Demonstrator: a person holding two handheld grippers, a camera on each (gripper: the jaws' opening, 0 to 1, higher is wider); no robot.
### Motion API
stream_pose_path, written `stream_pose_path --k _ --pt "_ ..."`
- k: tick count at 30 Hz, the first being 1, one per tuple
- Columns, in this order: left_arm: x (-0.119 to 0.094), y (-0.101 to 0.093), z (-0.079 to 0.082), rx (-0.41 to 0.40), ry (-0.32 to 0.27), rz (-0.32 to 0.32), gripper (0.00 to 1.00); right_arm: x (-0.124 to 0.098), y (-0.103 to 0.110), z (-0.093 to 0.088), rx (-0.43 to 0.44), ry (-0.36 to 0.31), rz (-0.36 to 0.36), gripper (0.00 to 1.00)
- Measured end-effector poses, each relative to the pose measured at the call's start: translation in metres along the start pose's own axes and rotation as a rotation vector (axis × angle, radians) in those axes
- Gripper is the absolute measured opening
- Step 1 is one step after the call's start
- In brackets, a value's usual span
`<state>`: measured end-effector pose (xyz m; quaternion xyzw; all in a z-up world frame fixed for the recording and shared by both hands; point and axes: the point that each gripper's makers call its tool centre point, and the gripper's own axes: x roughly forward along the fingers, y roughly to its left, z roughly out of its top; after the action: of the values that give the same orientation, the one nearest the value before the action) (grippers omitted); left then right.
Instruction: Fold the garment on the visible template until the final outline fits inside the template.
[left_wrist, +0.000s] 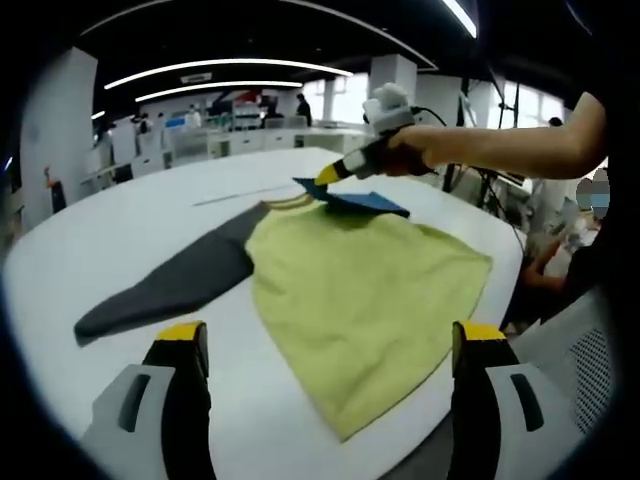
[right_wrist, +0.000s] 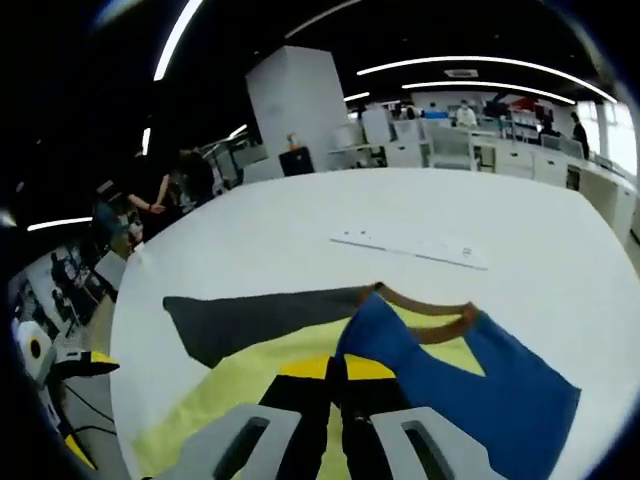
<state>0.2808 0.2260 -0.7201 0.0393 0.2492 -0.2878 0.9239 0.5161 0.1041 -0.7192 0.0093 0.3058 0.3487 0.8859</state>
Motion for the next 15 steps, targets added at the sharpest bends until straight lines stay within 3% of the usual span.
stream_pose_path --k 15 --pt "-0.005 0.003 -0.005 -0.018 0.002 0.02 0.98 0.023 0.028 0.01 -0.06 0.029 0.052 0.0"
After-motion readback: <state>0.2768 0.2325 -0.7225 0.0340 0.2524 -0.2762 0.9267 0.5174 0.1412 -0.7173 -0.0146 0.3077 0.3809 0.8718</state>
